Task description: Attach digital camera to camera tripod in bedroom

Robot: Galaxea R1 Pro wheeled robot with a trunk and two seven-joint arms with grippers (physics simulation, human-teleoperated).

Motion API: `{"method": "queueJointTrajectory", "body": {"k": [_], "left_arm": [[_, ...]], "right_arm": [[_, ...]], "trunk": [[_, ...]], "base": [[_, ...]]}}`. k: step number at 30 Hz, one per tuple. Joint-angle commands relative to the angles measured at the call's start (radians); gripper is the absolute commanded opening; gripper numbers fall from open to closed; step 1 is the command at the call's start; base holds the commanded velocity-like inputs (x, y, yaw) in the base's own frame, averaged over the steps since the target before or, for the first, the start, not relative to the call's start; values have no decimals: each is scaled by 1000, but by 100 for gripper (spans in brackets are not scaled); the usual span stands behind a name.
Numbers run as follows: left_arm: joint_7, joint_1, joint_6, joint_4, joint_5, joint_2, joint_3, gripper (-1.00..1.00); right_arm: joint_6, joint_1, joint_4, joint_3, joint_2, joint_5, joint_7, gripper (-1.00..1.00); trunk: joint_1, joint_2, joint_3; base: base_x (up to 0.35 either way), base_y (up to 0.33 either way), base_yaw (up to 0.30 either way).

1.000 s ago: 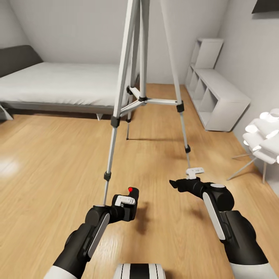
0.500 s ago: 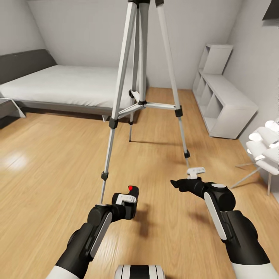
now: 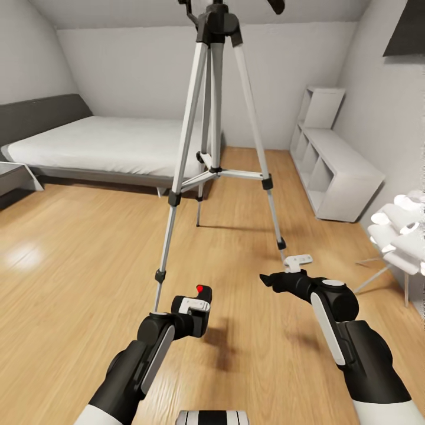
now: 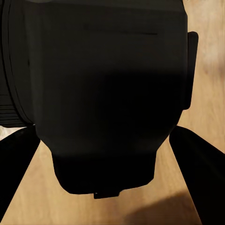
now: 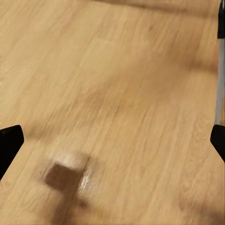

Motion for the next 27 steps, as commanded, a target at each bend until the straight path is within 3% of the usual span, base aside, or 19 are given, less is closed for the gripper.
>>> {"method": "queueJointTrajectory", "body": {"k": [1, 27], "left_arm": [[1, 0, 5, -1, 6, 0, 0, -100], [-15, -3, 7, 23, 8, -1, -7, -100]], "right_arm": [[5, -1, -1, 1, -1, -6, -3, 100], [11, 0, -1, 2, 2, -6, -3, 100]], "trunk": [[-1, 0, 4], [-100, 182, 107]], "base": [[0, -2, -55], [0, 0, -14]]}}
